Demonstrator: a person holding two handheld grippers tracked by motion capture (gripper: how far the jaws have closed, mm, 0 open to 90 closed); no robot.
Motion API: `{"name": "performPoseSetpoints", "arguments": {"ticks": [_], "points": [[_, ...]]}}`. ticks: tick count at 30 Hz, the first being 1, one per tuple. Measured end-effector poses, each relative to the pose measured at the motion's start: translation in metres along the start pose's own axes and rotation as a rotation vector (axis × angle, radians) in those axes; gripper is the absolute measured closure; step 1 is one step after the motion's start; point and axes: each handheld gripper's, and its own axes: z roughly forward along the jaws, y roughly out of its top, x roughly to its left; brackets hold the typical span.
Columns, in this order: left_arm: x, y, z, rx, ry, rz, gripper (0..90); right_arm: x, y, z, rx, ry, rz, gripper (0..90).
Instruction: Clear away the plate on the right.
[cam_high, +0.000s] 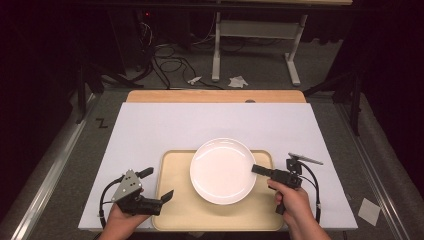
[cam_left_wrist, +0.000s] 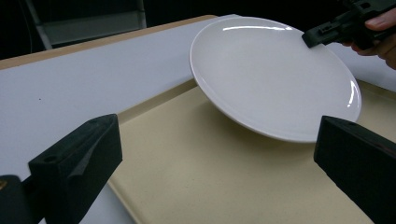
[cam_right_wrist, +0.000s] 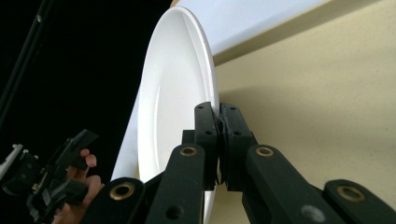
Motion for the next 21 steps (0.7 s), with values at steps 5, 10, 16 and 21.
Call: {"name": "performPoseSetpoints", "arguments": {"ticks": [5,10,16,21], "points": [[0.0000,0.0002,-0.0006,-0.002,-0.001,0.000,1.8,0.0009,-0.0026,0.0046,0.023,-0.011,-0.012,88.8],[0.0004,0.0003,-0.0008,-0.002,0.000,0.000,1.8,0.0026,-0.0057,0.0083,0.039,-0.022,-0.027,88.8],[0.0001,0.0005,-0.0009,-0.005,-0.001,0.000,1.8,0.0027,-0.0080,0.0093,0.050,-0.037,-0.040,88.8],[-0.0001,0.0005,-0.0008,-0.003,-0.002,0.002,1.8,0.0020,-0.0100,0.0111,0.064,-0.048,-0.045,88.8]]}}
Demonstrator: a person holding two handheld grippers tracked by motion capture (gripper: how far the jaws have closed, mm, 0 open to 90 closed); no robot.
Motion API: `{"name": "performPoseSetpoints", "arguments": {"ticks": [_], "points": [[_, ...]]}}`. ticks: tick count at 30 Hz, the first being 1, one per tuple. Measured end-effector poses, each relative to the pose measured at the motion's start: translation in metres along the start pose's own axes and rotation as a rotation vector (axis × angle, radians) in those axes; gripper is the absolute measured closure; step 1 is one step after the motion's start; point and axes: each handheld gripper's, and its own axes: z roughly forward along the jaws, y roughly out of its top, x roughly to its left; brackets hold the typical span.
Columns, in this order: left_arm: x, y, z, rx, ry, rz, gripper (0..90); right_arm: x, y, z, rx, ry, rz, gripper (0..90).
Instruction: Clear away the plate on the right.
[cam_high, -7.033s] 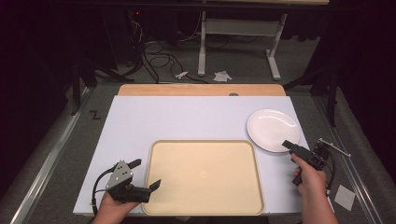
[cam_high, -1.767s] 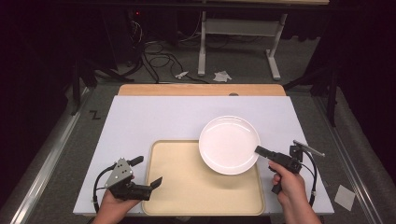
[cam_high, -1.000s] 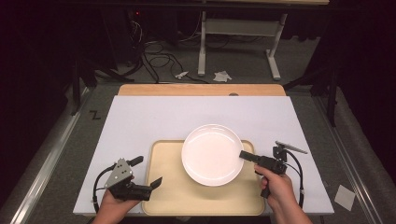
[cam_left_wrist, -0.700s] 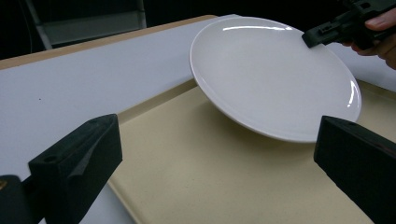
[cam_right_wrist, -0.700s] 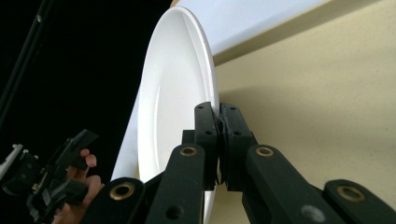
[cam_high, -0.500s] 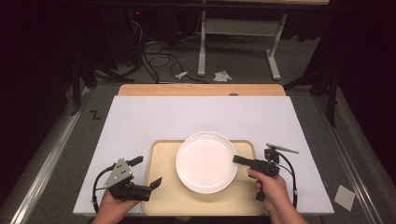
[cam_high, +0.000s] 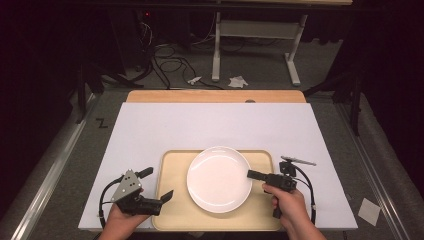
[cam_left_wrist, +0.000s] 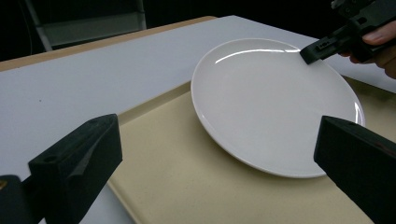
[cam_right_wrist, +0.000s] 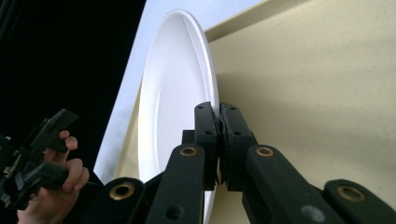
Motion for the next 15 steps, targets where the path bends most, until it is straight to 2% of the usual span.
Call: {"name": "performPoseSetpoints", "arguments": {"ticks": [4,11,15], "points": [[0.0004,-0.0001,-0.0001,-0.002,-0.001,-0.004,1.8,-0.0017,-0.0009,0.0020,0.012,-0.021,-0.003,88.7],[0.0001,-0.0003,0.0002,-0.001,-0.003,-0.005,1.8,-0.0031,-0.0003,0.0027,0.010,-0.012,-0.006,87.6],[0.0005,-0.0001,-0.0003,-0.006,-0.002,-0.007,1.8,-0.0057,0.0003,0.0034,0.026,-0.014,0.000,86.8]]}}
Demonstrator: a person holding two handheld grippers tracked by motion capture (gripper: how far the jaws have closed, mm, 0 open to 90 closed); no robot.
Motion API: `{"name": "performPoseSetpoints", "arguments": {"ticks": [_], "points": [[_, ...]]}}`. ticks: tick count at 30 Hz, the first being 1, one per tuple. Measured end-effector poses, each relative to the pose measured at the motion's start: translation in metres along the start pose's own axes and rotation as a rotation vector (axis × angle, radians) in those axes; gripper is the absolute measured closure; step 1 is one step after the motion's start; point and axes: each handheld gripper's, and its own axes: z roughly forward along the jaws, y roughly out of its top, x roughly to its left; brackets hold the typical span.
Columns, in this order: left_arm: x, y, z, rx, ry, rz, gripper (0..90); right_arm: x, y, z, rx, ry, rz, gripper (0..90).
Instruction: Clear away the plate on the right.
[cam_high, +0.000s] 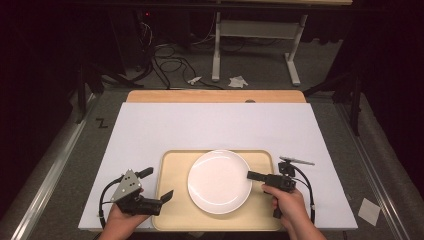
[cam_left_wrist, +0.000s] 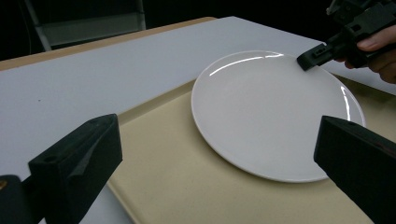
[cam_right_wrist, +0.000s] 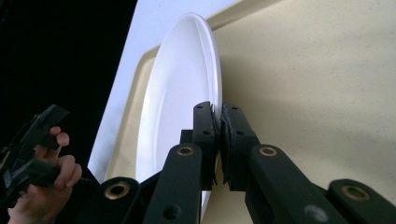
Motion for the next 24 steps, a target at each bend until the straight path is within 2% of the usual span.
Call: {"name": "performPoseSetpoints", "arguments": {"ticks": [11,19,24], "points": [[0.0000,0.0000,-0.0001,-0.003,-0.003,-0.004,1.8,-0.0044,-0.0005,0.0018,0.019,0.004,0.008,85.2],[0.0004,0.0002,-0.0004,-0.005,-0.003,-0.004,1.8,-0.0068,-0.0007,0.0030,0.017,0.039,0.026,76.6],[0.0004,0.0003,-0.0006,-0.004,-0.004,-0.003,1.8,-0.0067,-0.0007,0.0031,0.019,0.036,0.030,74.5]]}}
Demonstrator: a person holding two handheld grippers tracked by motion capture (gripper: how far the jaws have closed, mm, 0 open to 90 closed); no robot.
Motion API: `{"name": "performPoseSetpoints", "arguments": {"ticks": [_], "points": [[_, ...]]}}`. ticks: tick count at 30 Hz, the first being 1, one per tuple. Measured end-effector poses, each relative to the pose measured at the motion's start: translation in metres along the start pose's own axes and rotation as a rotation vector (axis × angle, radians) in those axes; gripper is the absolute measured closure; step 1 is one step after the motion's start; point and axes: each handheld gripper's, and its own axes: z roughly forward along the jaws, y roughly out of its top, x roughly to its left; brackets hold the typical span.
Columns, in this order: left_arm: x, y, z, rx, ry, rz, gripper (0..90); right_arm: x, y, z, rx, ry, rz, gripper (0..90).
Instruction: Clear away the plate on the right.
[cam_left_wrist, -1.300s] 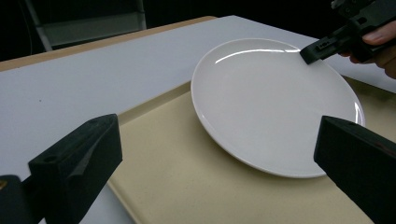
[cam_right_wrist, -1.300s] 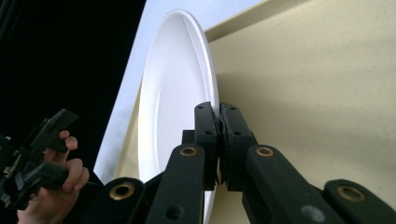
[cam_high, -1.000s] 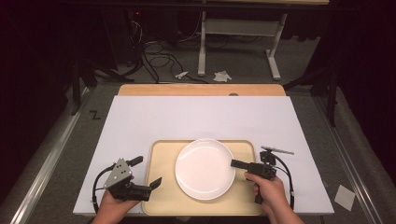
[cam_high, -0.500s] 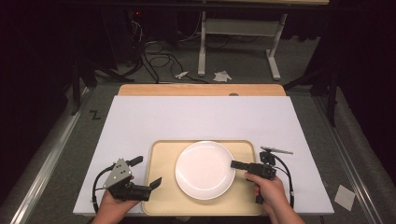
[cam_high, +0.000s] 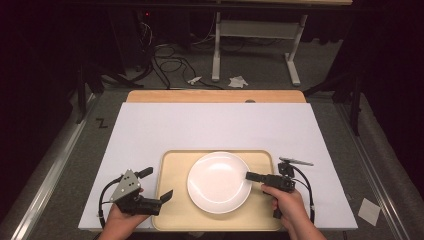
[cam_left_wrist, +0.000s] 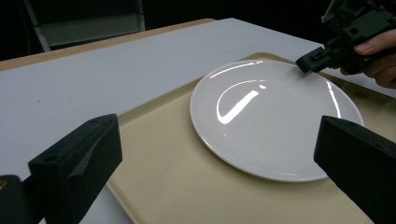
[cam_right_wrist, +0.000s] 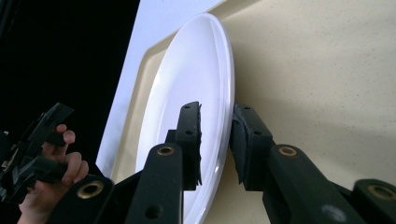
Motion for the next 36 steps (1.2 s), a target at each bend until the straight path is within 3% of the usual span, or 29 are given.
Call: {"name": "performPoseSetpoints", "arguments": {"ticks": [20,26,29,30,32,35,36], "points": [[-0.001,0.002,0.003,0.004,-0.016,0.010,1.8,0.003,-0.006,0.001,0.034,-0.093,-0.077,69.2],[-0.002,0.003,0.005,0.003,-0.022,0.014,1.8,0.003,-0.005,-0.007,0.004,-0.097,-0.091,67.7],[-0.001,0.003,0.005,0.010,-0.018,0.014,1.8,0.009,-0.005,-0.011,-0.007,-0.156,-0.182,63.7],[-0.001,0.003,0.005,0.010,-0.018,0.014,1.8,0.009,-0.005,-0.011,-0.007,-0.156,-0.182,63.7],[-0.001,0.002,0.005,0.015,-0.007,0.009,1.8,0.013,-0.004,-0.014,-0.025,-0.174,-0.233,62.3],[0.000,0.002,0.005,0.017,0.008,0.000,1.8,0.020,-0.003,-0.020,-0.062,-0.210,-0.320,59.5],[0.002,0.002,0.005,0.020,0.020,-0.010,1.8,0.023,-0.002,-0.026,-0.101,-0.216,-0.369,58.8]]}}
